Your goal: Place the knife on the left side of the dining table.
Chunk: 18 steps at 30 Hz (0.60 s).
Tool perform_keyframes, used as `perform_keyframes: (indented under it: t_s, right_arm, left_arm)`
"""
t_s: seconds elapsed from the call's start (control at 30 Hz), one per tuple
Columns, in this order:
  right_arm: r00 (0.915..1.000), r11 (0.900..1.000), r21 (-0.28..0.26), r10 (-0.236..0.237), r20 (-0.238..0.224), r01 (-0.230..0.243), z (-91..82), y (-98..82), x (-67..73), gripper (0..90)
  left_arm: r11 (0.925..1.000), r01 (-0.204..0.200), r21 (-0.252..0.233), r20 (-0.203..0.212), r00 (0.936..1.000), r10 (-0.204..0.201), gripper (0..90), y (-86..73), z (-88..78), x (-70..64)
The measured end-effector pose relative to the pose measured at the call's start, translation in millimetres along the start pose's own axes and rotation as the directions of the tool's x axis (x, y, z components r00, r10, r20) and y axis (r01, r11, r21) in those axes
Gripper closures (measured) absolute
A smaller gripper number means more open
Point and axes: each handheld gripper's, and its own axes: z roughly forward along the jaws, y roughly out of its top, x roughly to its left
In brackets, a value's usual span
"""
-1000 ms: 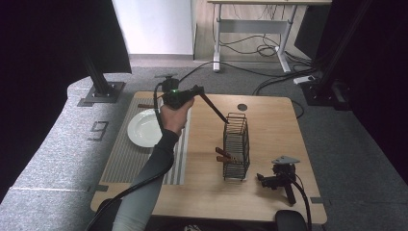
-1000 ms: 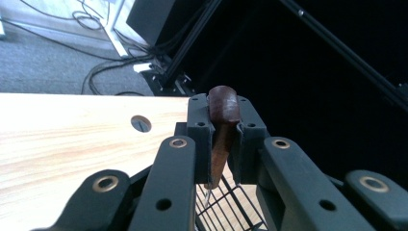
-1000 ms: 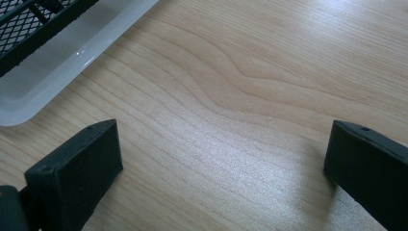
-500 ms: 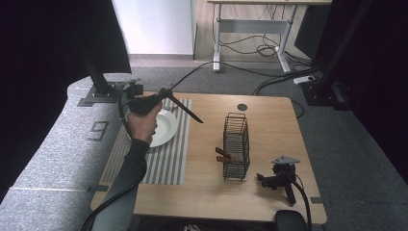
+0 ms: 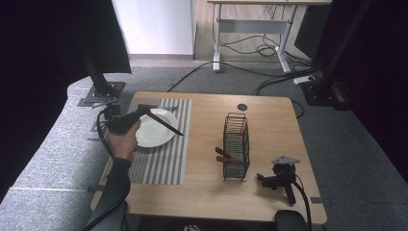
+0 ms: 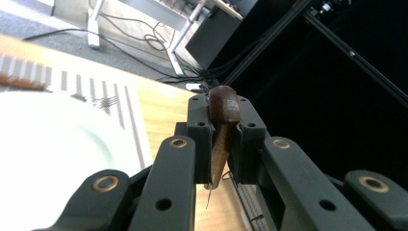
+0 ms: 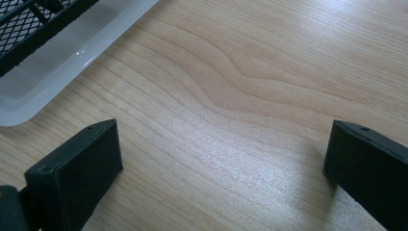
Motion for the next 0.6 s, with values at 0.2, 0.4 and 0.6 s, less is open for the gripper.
perform_keyframes:
  t_s: [0.2, 0.4, 0.6]
  right_arm:
    - [1.0000, 1.000, 0.000, 0.000, 0.000, 0.000, 0.0, 0.0, 0.0, 0.0]
    - [1.0000, 1.000, -0.001, 0.000, 0.000, 0.000, 0.1, -0.1, 0.0, 0.0]
    - [1.0000, 1.000, -0.001, 0.000, 0.000, 0.000, 0.1, -0.1, 0.0, 0.0]
  left_arm:
    - [0.9994, 0.035, -0.004, -0.046, 0.9984, -0.035, 80.5, -20.3, -15.2, 22.9]
    - [0.9964, 0.084, 0.001, -0.065, 0.9944, -0.084, 80.5, -42.7, -19.3, 42.9]
    - [0.9934, 0.114, 0.016, -0.097, 0.9891, -0.112, 80.5, -60.1, -20.3, 59.3]
